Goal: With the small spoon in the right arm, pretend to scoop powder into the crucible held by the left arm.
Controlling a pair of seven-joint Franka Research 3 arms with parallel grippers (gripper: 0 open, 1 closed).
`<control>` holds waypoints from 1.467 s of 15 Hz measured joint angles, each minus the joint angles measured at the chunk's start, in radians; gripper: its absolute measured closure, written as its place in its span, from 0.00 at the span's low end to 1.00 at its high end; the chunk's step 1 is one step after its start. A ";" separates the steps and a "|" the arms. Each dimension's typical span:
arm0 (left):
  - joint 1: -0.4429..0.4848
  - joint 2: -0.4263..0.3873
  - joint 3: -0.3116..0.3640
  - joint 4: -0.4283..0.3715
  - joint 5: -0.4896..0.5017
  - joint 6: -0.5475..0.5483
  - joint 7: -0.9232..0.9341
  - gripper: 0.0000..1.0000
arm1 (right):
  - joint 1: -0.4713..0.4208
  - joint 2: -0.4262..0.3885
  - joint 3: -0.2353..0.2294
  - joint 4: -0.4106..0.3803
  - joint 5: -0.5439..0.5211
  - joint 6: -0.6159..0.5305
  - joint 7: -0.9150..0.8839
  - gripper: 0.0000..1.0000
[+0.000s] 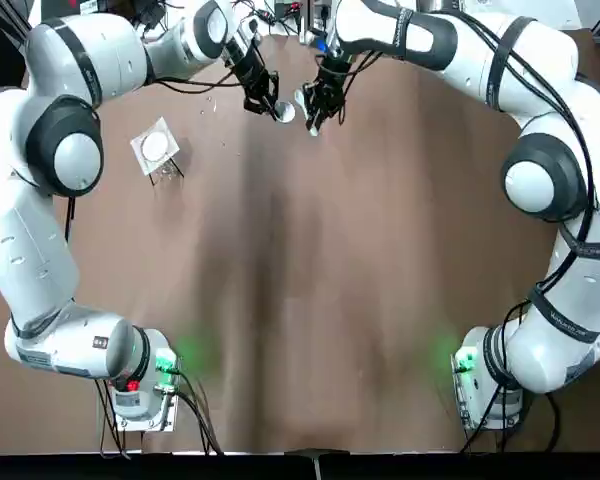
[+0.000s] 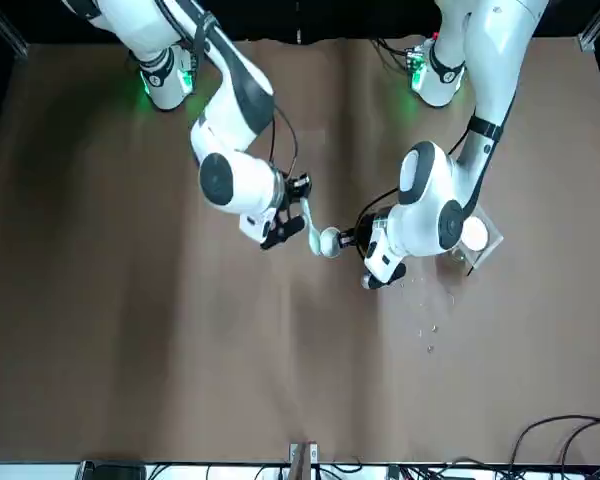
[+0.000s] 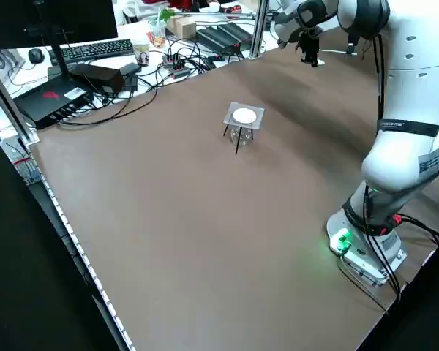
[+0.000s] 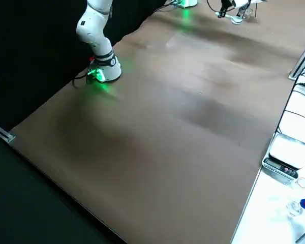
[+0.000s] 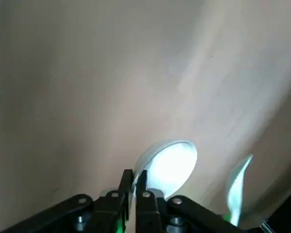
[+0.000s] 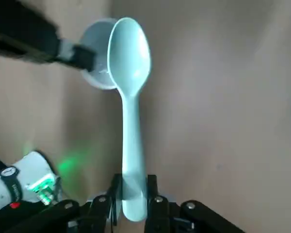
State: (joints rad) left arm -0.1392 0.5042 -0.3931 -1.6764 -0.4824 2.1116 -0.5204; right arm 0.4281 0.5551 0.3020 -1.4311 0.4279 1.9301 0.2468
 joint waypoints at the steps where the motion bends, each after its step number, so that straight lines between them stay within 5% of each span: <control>1: -0.002 0.000 0.000 0.000 0.000 0.002 -0.009 0.93 | 0.000 0.000 0.015 0.000 0.014 0.000 0.022 0.76; 9: 0.002 0.000 0.004 0.008 0.000 0.002 -0.040 0.93 | -0.033 0.006 0.019 0.000 0.347 -0.091 0.092 0.76; 14: 0.001 0.000 0.003 0.013 0.000 0.002 -0.065 0.93 | -0.034 0.029 0.019 -0.001 0.441 0.026 0.227 0.76; 22: 0.003 0.000 0.003 0.020 0.000 0.002 -0.066 0.93 | -0.057 0.046 0.017 -0.001 0.543 0.026 0.292 0.76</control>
State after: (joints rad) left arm -0.1365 0.5045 -0.3899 -1.6563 -0.4824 2.1139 -0.5867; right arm 0.3711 0.6009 0.3192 -1.4318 0.9706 1.9564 0.5392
